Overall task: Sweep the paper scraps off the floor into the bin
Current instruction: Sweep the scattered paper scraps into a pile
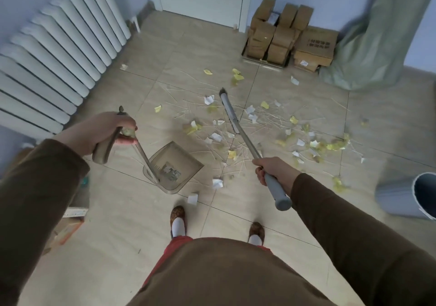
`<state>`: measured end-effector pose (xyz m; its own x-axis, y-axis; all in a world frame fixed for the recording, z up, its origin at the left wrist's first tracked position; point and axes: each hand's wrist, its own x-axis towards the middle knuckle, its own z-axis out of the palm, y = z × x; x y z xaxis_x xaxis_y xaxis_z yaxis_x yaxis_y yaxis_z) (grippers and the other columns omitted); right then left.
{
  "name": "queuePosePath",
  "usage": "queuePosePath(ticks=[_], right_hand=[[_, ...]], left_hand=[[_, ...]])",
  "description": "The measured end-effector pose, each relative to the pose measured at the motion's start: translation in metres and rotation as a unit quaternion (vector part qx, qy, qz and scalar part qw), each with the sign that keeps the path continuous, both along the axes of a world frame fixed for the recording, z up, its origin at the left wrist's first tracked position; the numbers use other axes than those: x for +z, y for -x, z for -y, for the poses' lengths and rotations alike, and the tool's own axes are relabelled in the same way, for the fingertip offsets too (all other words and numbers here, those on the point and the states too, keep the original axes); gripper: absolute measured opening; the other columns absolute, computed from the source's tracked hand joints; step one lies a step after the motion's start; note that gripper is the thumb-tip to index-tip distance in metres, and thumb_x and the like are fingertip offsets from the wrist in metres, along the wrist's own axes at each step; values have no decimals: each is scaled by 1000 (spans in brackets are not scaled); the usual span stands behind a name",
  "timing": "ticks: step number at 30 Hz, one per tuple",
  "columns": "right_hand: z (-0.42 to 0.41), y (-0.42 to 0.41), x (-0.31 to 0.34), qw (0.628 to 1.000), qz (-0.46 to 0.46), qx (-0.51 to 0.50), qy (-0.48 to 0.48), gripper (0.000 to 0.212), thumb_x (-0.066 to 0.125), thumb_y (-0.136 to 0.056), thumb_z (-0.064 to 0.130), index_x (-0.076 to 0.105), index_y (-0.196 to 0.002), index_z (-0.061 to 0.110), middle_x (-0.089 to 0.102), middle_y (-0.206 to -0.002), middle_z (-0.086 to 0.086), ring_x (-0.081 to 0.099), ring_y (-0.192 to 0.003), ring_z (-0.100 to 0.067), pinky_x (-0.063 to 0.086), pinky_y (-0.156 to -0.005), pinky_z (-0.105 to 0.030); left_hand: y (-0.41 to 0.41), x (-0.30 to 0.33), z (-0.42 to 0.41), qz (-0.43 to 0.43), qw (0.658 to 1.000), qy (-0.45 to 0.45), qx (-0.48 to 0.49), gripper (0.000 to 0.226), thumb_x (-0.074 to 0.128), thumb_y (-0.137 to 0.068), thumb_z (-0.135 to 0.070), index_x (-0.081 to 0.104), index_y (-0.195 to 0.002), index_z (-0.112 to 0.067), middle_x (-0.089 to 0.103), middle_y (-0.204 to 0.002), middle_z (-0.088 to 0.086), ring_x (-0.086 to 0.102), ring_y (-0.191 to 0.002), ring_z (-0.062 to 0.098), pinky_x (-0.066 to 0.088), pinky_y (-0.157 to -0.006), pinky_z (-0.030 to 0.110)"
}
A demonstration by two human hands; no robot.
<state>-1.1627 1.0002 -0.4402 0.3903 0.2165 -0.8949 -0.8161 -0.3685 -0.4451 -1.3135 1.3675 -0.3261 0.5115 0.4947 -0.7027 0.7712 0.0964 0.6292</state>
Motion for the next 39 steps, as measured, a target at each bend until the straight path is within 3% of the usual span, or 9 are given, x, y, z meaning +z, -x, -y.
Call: queuePosePath(ticks=[8,11,17,23,27,32,39], right_hand=[[-115,42,5,998,-18,-60,0,16,58,-97,17,49,-88,9,44,-62,-3,39,-29,-5,37,-32,-15],[-135,57,6,997,-24,-68,9,16,58,-97,19,47,-91,10,44,-59,-2,39,-29,-4,37,-32,-15],[-158,73,0,997,-31,-63,31,17,60,-97,20,49,-90,10,43,-58,-1,38,-31,-4,37,-33,-14],[-171,81,-9,997,-31,-45,50,16,61,-96,21,51,-90,10,46,-53,0,41,-32,-5,39,-34,-15],[-175,82,-13,997,-33,-36,52,16,62,-95,21,52,-92,9,47,-54,0,42,-33,-5,39,-34,-16],[-177,78,-13,998,-29,-6,52,18,62,-95,23,52,-90,9,47,-52,0,43,-34,-6,39,-34,-17],[-200,83,-3,998,-38,32,32,14,57,-97,17,50,-88,10,46,-56,0,41,-32,-4,38,-34,-15]], left_hand=[[21,-33,-139,-29,997,66,-18,24,63,-88,0,63,-112,6,60,-126,26,74,-97,39,61,-76,39],[29,-49,-168,-39,996,77,-22,21,59,-89,6,62,-110,8,58,-130,26,71,-104,38,61,-76,38],[45,-83,-203,-51,992,112,-22,34,51,-91,13,54,-125,13,54,-130,32,65,-112,41,62,-73,32],[63,-100,-235,-133,981,113,-78,44,64,-82,11,58,-123,-2,50,-137,31,68,-106,45,60,-87,50],[75,-103,-234,-182,971,112,-108,58,59,-86,15,51,-137,-11,41,-146,32,69,-98,48,62,-73,46],[79,-97,-250,-200,972,85,-90,35,52,-86,20,65,-115,3,52,-131,35,67,-102,48,64,-64,44],[80,-71,-271,-223,969,28,-104,27,53,-87,16,70,-106,7,57,-124,37,68,-101,48,64,-60,43]])
